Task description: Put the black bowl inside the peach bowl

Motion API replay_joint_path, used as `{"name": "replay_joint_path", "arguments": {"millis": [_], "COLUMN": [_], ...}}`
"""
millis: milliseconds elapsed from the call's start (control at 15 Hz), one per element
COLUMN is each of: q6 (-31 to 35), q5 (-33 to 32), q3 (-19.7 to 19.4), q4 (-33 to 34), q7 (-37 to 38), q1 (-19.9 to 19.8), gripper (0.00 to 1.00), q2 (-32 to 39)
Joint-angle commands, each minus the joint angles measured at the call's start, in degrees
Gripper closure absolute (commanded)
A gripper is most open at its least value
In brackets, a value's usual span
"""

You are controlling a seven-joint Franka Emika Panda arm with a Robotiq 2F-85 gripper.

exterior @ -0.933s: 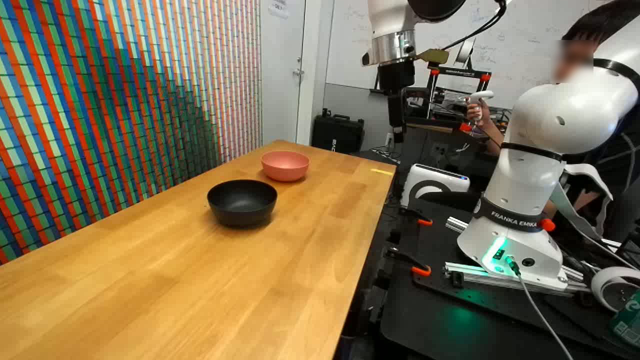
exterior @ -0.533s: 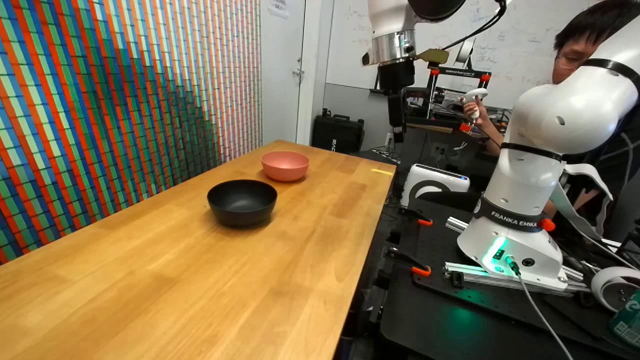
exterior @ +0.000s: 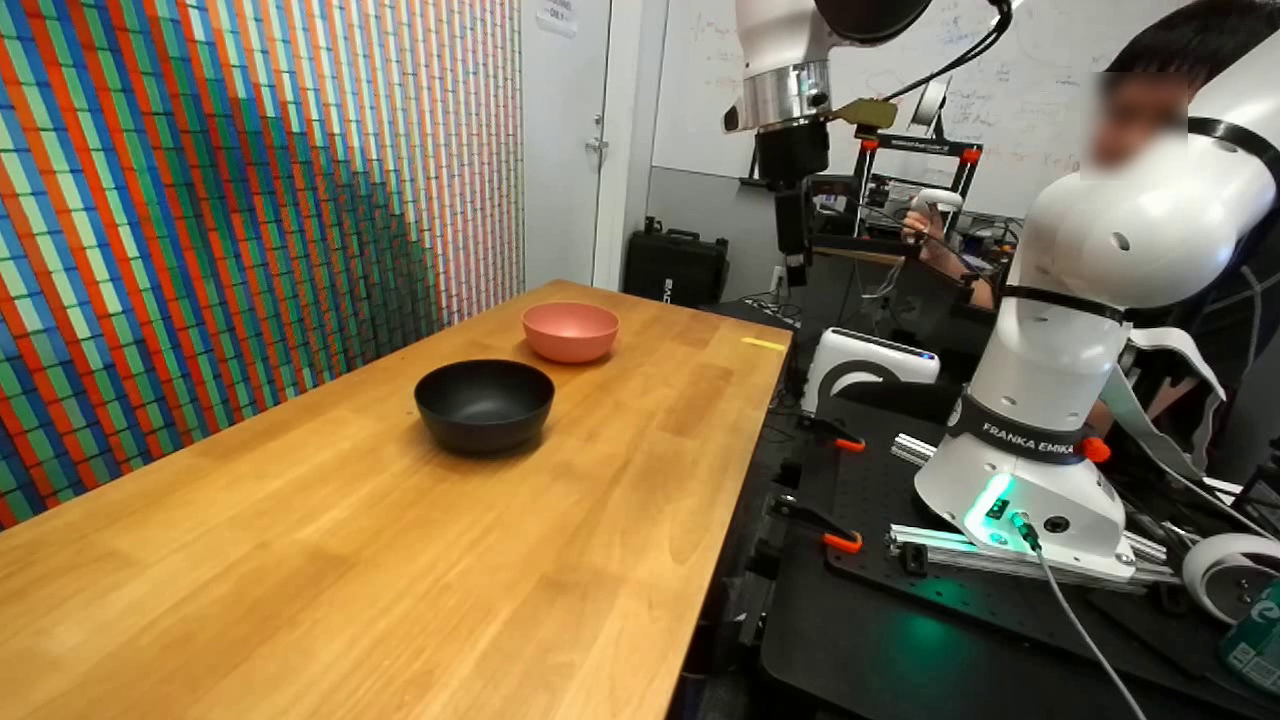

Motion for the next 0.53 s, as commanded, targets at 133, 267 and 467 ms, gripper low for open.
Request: {"name": "replay_joint_path", "arguments": {"millis": [133, 267, 467], "q6": [13.9, 21.8, 34.8], "q5": [3.2, 4.4, 3.1], "q3": [1.6, 3.2, 6.3], "q4": [1.1, 2.1, 3.7], "q7": [3.3, 5.3, 10.5], "q1": [2.5, 3.6, 3.9], "gripper": [0.00, 0.00, 0.00], "q2": [5.9, 9.8, 17.4]}}
